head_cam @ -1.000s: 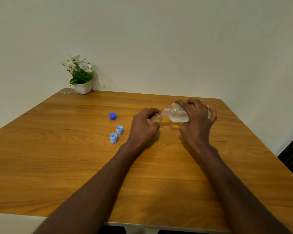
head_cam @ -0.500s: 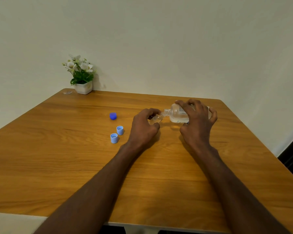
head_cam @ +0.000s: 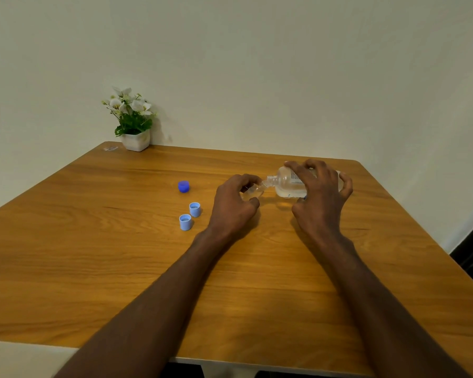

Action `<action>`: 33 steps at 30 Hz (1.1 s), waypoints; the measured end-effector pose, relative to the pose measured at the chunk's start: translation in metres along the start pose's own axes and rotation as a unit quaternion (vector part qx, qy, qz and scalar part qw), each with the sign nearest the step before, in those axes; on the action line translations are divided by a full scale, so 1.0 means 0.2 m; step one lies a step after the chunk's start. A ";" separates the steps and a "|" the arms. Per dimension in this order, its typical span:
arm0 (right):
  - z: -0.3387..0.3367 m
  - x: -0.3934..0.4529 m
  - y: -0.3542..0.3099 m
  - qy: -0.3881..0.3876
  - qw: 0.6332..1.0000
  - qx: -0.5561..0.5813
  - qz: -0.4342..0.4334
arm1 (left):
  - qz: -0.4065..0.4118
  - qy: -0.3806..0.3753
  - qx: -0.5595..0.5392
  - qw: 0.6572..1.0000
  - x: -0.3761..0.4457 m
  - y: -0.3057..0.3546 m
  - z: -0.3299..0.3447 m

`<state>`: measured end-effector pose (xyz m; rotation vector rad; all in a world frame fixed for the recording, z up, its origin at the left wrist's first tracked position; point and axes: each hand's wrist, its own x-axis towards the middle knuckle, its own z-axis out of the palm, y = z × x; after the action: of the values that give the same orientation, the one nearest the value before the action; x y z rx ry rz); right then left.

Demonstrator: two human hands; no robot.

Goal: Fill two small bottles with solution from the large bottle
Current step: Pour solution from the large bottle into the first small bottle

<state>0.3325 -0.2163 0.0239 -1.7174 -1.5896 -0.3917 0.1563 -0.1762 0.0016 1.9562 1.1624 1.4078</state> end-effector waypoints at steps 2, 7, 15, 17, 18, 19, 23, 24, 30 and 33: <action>0.00 0.00 0.00 -0.001 1.000 0.001 -0.001 | -0.002 -0.001 -0.003 1.000 0.00 0.00 0.00; -0.01 0.00 0.01 -0.004 1.000 0.001 0.000 | -0.002 0.000 -0.002 1.000 0.00 0.00 0.01; -0.02 0.00 0.01 0.002 1.000 0.003 -0.003 | -0.001 -0.001 -0.003 1.000 -0.01 0.01 0.01; -0.02 0.00 0.01 0.003 1.000 0.002 -0.003 | 0.002 -0.001 -0.002 1.000 -0.01 0.01 0.01; -0.02 0.00 0.01 0.002 1.000 0.002 -0.002 | 0.002 -0.001 -0.001 1.000 -0.01 0.01 0.01; -0.02 0.00 0.01 0.000 1.000 0.002 -0.002 | 0.003 -0.001 0.000 1.000 -0.01 0.01 0.01; -0.02 0.00 0.01 -0.001 1.000 0.001 -0.002 | 0.000 -0.003 0.002 1.000 -0.01 0.01 0.01; -0.02 0.00 0.01 -0.001 1.000 0.002 -0.001 | -0.001 -0.003 0.001 1.000 -0.01 0.01 0.01; -0.02 0.00 0.01 0.002 1.000 0.007 -0.001 | 0.000 -0.001 0.001 1.000 -0.01 0.01 0.01; -0.02 0.00 0.01 0.002 1.000 0.007 0.000 | -0.001 -0.003 -0.001 1.000 -0.01 0.01 0.01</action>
<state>0.3347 -0.2195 0.0260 -1.7058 -1.5865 -0.3825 0.1586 -0.1786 0.0017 1.9566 1.1585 1.4001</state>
